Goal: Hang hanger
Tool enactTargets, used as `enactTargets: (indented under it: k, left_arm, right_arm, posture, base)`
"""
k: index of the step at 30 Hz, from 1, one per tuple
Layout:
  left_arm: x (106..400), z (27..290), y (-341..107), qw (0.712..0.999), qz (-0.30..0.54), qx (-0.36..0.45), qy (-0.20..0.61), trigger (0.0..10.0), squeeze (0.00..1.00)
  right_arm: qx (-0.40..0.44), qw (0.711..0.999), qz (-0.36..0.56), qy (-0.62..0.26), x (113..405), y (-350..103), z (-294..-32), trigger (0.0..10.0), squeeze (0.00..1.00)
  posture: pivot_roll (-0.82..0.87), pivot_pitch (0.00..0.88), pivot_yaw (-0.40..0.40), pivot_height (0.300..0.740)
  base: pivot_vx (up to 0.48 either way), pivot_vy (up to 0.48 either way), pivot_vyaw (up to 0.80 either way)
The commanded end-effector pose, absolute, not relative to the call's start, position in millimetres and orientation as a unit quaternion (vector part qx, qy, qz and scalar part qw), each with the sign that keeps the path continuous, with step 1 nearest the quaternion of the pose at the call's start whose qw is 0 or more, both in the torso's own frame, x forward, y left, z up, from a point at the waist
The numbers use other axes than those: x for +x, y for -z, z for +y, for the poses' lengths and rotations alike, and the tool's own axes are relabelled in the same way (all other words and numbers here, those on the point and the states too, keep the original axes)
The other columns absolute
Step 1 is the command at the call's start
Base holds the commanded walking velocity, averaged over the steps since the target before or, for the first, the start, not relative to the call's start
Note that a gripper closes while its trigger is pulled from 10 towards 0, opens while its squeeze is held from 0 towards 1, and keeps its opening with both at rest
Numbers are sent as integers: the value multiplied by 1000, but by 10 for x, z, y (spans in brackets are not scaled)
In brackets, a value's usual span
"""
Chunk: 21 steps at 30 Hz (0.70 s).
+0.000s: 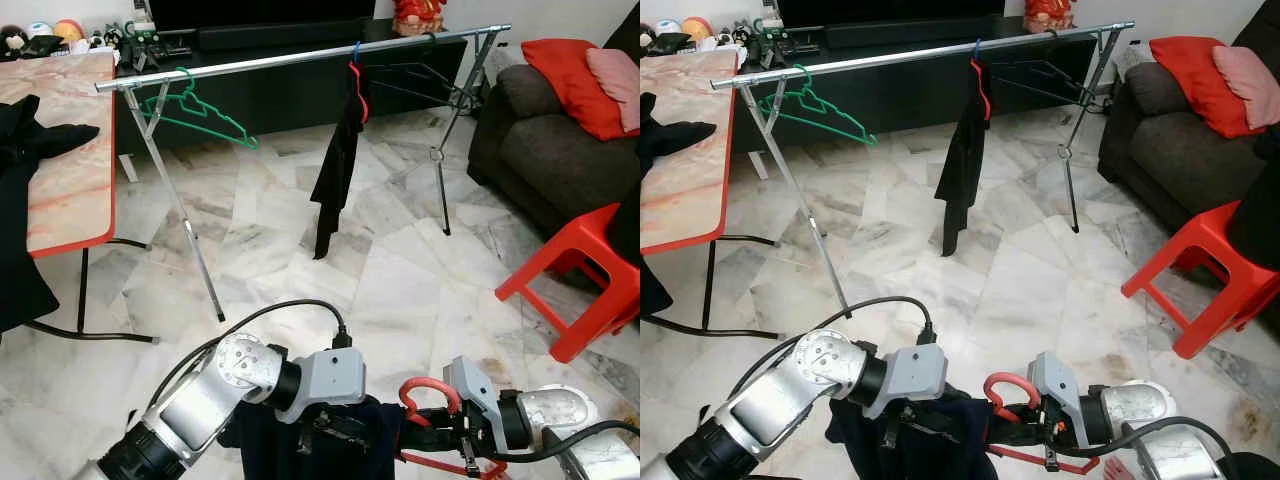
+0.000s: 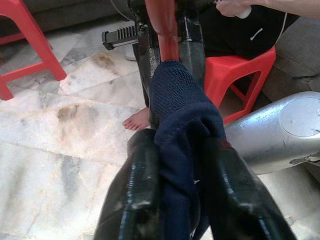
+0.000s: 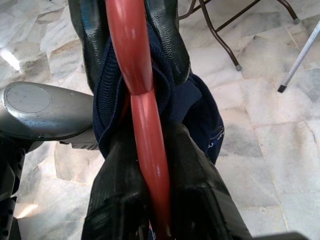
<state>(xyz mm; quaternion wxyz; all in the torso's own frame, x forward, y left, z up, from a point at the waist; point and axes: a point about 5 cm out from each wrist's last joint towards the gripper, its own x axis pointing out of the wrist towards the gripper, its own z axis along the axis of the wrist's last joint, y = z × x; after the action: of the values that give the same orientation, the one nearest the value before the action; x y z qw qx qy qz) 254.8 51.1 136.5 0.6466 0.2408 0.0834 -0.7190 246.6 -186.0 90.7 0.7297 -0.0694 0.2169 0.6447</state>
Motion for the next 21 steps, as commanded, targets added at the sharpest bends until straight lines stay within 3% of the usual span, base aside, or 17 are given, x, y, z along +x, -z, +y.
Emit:
enactTargets:
  k: [1,12,18,19,20,21]
  left_arm:
    - [2477,427,-1361,626,82,237,738,0,0]
    - [2428,450,-1309,605,100,247,750,0,0]
    - [2446,448,-1339,609,95,244,749,0,0]
    - [2452,450,-1341,610,95,245,747,0,0]
    - [2455,451,-1342,612,95,246,746,0,0]
    - [2461,454,-1340,612,95,249,745,0,0]
  right_arm:
    - [-75,725,186,-659,2492,-1001,-1773,0,0]
    - [-84,742,173,-642,2562,-1034,-1785,0,0]
    - [-101,754,169,-627,2619,-1022,-1780,157,0]
    - [-103,756,168,-624,2628,-1020,-1782,4118,0]
    - [-105,757,168,-623,2632,-1020,-1783,4118,0]
    - [-106,758,169,-621,2639,-1017,-1787,10000,0]
  posture:
    - [-3,134,-59,740]
    - [-8,136,-57,740]
    - [-6,133,-59,740]
    - [-6,133,-59,740]
    - [-7,133,-58,740]
    - [-7,133,-58,740]
  base:
    - [0,0,0]
    - [0,0,0]
    - [0,0,0]
    - [0,0,0]
    - [0,0,0]
    - [0,0,0]
